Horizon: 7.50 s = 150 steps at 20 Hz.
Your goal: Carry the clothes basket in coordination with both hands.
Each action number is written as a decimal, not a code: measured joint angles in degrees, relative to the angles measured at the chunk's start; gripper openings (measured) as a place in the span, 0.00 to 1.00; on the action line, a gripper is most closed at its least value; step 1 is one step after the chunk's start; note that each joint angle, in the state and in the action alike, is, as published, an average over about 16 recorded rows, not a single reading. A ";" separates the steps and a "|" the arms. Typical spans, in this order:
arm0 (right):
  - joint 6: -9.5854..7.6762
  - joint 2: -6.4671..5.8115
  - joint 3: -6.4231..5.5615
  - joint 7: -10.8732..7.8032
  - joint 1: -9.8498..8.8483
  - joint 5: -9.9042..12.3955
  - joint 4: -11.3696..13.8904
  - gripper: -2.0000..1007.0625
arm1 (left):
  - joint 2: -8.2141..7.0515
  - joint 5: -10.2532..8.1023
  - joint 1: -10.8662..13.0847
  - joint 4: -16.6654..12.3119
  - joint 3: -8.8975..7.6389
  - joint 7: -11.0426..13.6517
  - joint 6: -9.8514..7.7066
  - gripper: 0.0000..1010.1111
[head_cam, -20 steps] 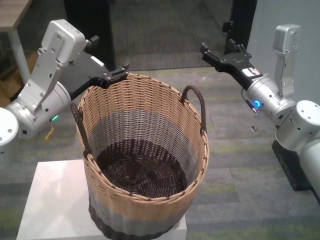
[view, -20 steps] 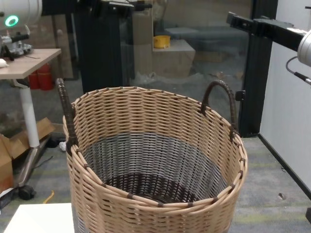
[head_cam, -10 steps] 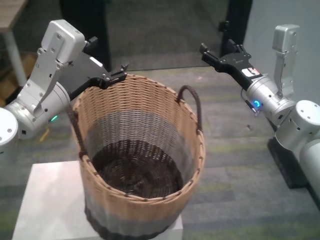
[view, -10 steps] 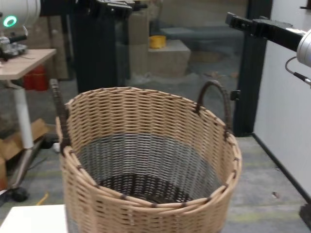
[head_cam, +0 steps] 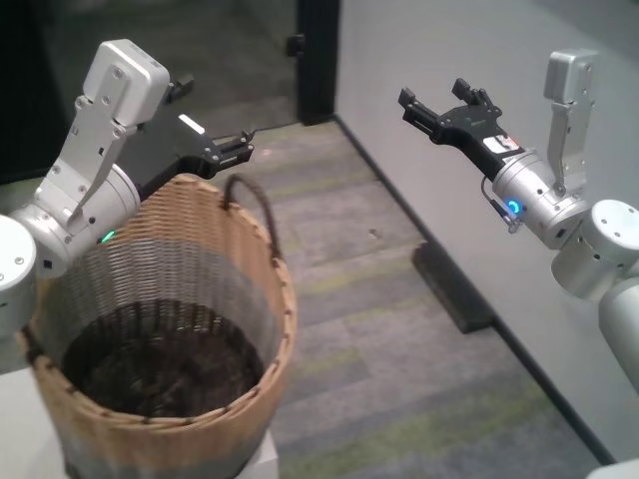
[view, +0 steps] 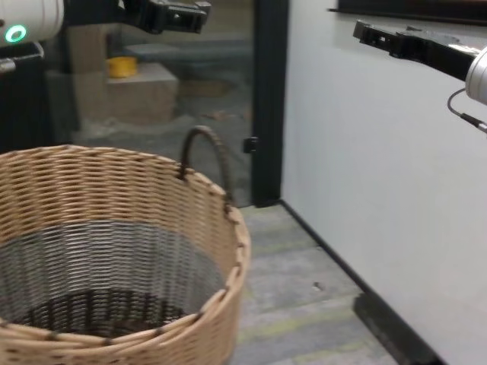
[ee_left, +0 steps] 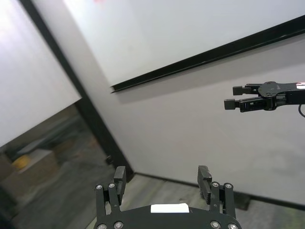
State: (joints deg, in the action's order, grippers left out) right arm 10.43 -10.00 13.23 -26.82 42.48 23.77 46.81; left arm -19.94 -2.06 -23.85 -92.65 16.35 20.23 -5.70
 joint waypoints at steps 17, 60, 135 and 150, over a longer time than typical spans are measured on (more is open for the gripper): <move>-0.04 -0.01 0.03 0.00 0.02 -0.01 -0.03 1.00 | -0.04 0.05 0.03 -0.07 -0.01 -0.03 -0.15 0.99; -0.04 -0.01 0.03 0.00 0.03 -0.01 -0.03 1.00 | -0.04 0.05 0.03 -0.09 -0.01 -0.03 -0.19 0.99; -1.99 -0.12 0.78 -0.06 0.11 -0.90 -0.33 1.00 | -0.10 -1.41 -0.15 0.53 0.36 0.89 -2.54 0.99; -10.56 -0.13 4.37 -2.05 1.06 -3.08 -2.87 1.00 | -1.30 -5.76 -0.57 1.27 2.41 2.96 -12.57 0.99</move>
State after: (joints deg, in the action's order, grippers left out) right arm -0.14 -10.13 17.61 -28.87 43.54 20.69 43.94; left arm -21.23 -7.81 -24.42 -91.38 18.76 23.19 -18.27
